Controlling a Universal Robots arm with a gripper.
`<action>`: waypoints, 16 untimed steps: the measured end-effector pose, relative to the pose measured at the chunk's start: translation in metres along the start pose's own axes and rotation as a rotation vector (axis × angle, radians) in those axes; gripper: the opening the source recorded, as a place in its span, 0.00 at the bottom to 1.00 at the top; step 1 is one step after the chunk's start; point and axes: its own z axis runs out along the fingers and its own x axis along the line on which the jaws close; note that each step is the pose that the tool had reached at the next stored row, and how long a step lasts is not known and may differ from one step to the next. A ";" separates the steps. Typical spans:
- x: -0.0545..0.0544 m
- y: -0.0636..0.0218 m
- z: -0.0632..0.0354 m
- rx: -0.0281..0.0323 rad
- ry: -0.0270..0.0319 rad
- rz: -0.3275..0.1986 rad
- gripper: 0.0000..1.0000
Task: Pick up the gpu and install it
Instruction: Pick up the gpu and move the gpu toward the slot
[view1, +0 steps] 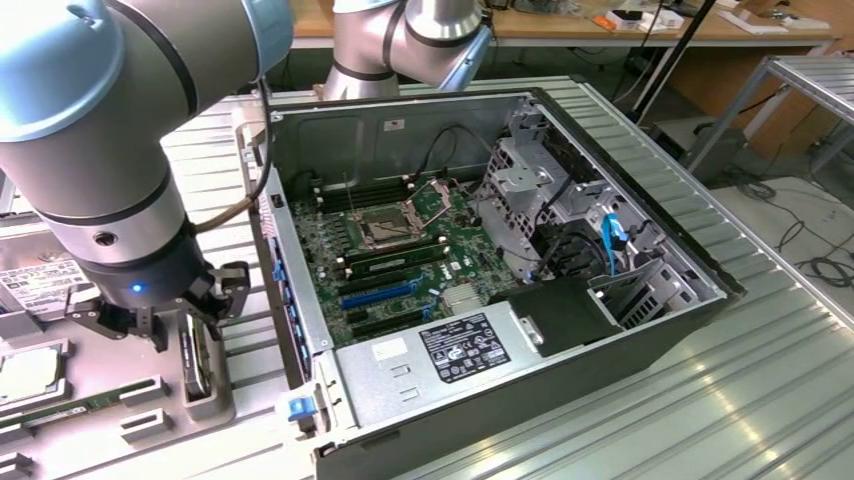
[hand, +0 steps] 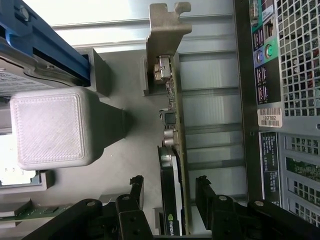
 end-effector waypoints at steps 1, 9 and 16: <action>0.000 0.0000 0.0005 0.0000 0.0000 0.000 0.54; 0.000 -0.0001 0.0012 0.0001 0.0000 0.000 0.54; 0.000 -0.0001 0.0012 0.0001 0.0000 0.000 0.45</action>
